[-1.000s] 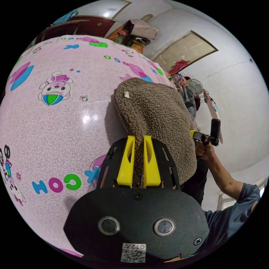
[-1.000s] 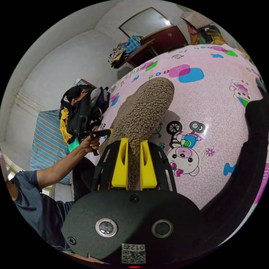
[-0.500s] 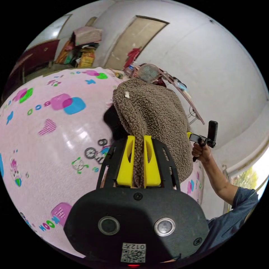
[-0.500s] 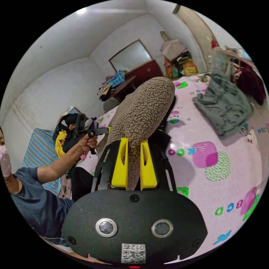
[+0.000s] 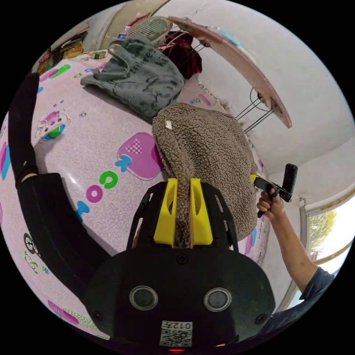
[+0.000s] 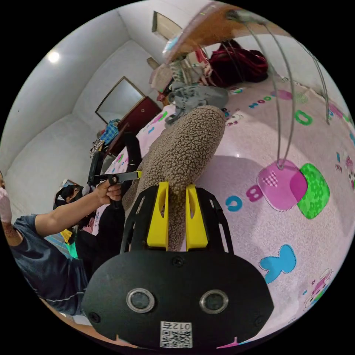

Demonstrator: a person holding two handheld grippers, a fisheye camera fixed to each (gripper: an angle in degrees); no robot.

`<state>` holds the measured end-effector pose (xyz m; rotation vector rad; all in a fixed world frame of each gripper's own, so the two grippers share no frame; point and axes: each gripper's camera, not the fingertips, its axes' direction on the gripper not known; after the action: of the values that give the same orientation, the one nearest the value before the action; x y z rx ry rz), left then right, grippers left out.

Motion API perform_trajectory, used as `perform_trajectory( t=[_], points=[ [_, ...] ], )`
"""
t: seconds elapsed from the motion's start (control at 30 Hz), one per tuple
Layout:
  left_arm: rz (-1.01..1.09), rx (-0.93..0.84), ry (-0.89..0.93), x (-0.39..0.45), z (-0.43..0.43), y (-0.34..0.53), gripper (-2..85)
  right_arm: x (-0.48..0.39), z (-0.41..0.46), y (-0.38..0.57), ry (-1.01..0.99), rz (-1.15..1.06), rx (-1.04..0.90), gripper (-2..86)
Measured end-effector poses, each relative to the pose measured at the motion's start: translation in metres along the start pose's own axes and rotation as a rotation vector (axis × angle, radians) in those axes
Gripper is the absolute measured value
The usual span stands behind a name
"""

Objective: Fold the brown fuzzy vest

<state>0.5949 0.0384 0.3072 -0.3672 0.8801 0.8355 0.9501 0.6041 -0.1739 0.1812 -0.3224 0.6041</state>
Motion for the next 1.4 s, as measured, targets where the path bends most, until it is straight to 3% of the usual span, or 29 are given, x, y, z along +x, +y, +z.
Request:
perform_trajectory(
  t=[0.13, 0.23, 0.33, 0.5, 0.73, 1.03, 1.13, 1.4],
  points=[
    [-0.068, -0.042, -0.025, 0.013, 0.033, -0.014, 4.1, 0.033, 0.011, 0.024, 0.133, 0.082, -0.088, 8.6],
    [-0.057, -0.007, -0.005, 0.03, 0.033, -0.023, 3.2, 0.043, -0.009, 0.038, 0.066, 0.17, -0.006, 9.8],
    [0.026, 0.045, -0.019, 0.065, 0.024, -0.028, 2.1, 0.035, -0.039, 0.057, 0.12, 0.188, 0.04, 9.2],
    [0.18, 0.081, -0.08, 0.134, 0.025, -0.027, 0.4, -0.007, -0.09, 0.112, 0.213, 0.064, 0.102, 8.2],
    [0.186, 0.039, -0.124, 0.181, 0.055, -0.024, -0.1, -0.048, -0.083, 0.182, 0.443, -0.034, 0.017, 9.2],
    [0.173, -0.094, -0.23, 0.215, 0.103, -0.039, -0.2, -0.075, -0.058, 0.188, 0.639, -0.14, -0.008, 9.3],
    [0.211, -0.12, -0.297, 0.231, 0.113, -0.044, -0.2, -0.079, -0.049, 0.188, 0.742, -0.15, -0.049, 4.0],
    [0.289, -0.171, -0.406, 0.253, 0.131, -0.052, -0.2, -0.062, -0.054, 0.189, 0.675, -0.021, -0.06, -0.4]
  ],
)
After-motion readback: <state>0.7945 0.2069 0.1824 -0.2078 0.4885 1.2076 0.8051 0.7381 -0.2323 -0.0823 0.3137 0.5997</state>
